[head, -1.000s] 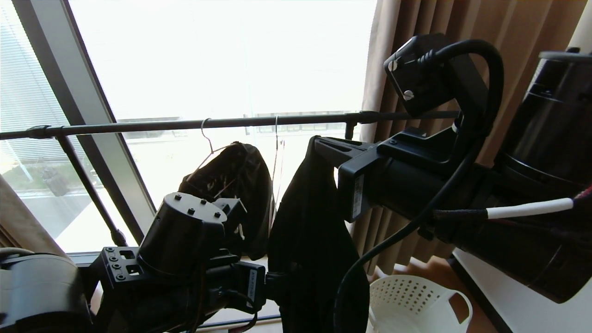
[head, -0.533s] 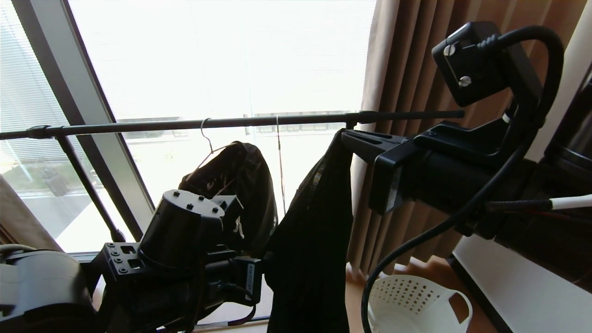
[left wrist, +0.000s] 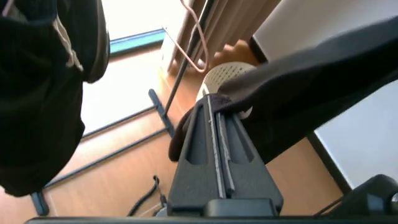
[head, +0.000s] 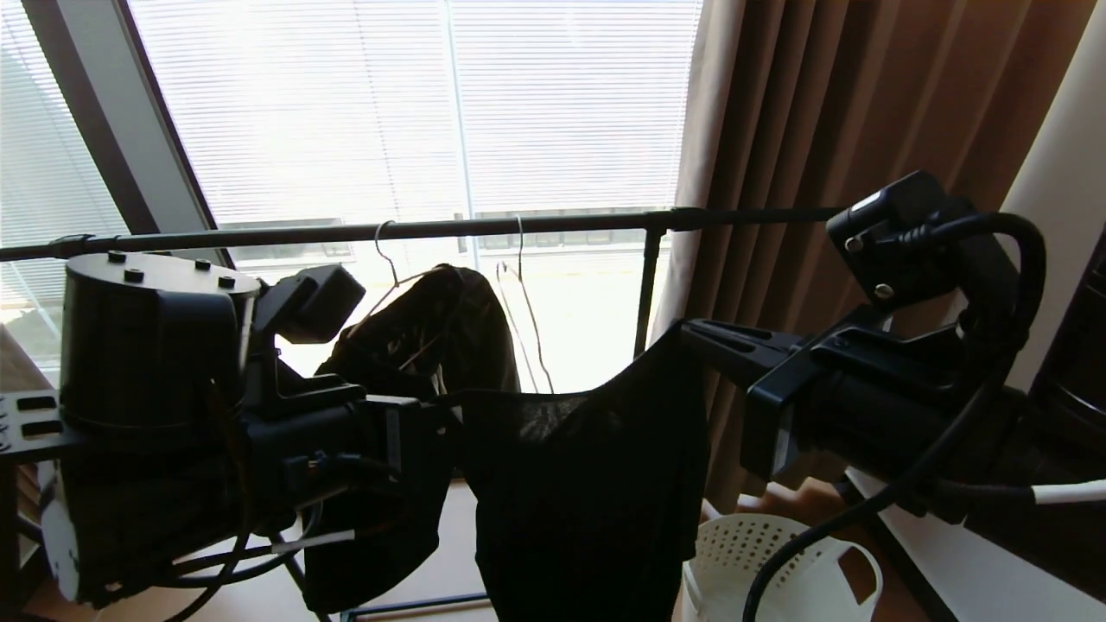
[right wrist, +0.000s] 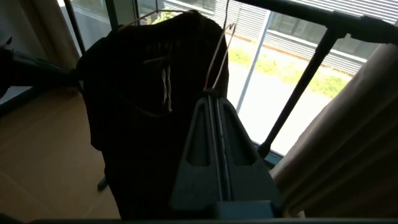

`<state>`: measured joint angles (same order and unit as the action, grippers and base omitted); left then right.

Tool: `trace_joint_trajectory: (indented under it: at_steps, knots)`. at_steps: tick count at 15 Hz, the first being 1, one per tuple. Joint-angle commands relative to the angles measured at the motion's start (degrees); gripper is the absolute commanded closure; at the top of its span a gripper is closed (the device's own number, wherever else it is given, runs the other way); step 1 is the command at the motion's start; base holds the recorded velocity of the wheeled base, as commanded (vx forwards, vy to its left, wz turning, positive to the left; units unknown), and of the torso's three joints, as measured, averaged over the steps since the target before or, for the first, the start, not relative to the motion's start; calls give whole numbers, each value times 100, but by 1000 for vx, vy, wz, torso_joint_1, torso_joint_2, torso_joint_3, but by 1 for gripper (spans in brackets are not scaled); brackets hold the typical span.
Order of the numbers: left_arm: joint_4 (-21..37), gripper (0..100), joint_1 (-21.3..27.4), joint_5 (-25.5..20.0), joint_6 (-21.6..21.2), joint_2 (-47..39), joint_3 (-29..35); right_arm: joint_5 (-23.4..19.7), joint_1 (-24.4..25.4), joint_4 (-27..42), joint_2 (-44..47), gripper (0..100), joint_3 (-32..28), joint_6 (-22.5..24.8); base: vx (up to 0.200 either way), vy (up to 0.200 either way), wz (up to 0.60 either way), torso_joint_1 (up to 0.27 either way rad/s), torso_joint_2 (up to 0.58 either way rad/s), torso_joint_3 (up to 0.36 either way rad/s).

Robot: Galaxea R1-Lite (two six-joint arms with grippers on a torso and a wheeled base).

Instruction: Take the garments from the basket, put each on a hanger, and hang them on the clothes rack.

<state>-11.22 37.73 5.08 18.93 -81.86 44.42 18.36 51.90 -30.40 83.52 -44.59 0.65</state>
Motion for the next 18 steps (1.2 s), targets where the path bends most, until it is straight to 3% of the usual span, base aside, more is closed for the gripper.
trace_joint_trajectory:
  at_steps: [1,6,10,11,15,18]
  knots:
    - [-12,100,-20,1,-4,91,348,-17,154,34,24,100,249,6,0,0,0,0,0,0]
    - [-12,100,-38,28,-4,-23,1042,-34,585,61,367,100,522,23,0,0,0,0,0,0]
    - [-12,100,-2,28,-4,-137,1121,-61,857,26,745,100,513,23,0,0,0,0,0,0]
    - [-12,100,6,28,-4,-128,1112,-61,884,8,824,0,504,32,0,0,0,0,0,0]
    - [-12,100,6,28,-4,-102,1112,-78,892,61,859,0,575,111,0,0,0,0,0,0]
    - [-12,100,15,10,-12,-49,1112,-412,892,34,877,0,680,305,0,0,0,0,0,0]
